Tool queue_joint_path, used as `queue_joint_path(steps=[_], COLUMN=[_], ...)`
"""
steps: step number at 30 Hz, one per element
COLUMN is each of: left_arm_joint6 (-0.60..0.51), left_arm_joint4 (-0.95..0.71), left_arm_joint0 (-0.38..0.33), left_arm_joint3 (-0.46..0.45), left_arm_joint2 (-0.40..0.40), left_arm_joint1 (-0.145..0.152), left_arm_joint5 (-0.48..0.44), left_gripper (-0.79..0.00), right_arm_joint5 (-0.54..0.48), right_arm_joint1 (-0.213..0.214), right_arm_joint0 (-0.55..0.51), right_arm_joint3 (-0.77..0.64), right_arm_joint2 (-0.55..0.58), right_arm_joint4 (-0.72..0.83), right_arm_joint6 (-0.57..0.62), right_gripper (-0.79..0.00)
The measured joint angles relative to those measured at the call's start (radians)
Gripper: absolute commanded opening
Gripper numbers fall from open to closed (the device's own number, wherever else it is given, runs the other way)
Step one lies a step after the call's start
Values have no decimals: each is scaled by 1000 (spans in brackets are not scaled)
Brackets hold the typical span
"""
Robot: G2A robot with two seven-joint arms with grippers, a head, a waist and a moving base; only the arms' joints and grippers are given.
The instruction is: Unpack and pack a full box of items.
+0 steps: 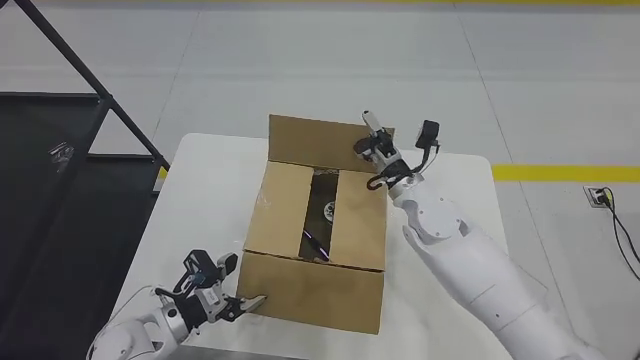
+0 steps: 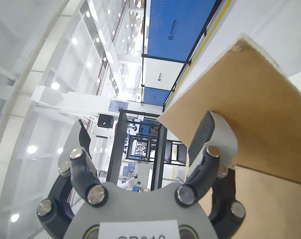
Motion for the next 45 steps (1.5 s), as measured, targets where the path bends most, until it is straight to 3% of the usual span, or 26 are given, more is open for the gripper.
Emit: queue_joint_path(steps=[6, 15, 35, 38, 45], left_arm_joint6=[22, 24, 11, 11, 95], left_arm_joint4=[5, 17, 17, 16, -77], left_arm_joint0=[16, 27, 9, 7, 38], left_arm_joint3=[8, 3, 14, 15, 6], left_arm_joint2=[2, 23, 50, 50, -41], left_arm_joint1=[2, 4, 11, 12, 22], left_arm_joint5=[11, 15, 10, 9, -33], left_gripper=[0, 0, 0, 0, 0], right_arm_joint5=[20, 41, 215, 186, -92], right_arm_joint1=[-81, -170, -273, -281, -271], right_arm_joint0=[106, 194, 271, 276, 249], right_arm_joint3=[201, 411, 635, 648, 597], right_arm_joint2=[-63, -76, -75, -63, -5], right_arm_joint4=[26, 118, 77, 73, 87], right_arm_joint6=[-29, 59, 112, 86, 185], right_gripper=[0, 0, 0, 0, 0])
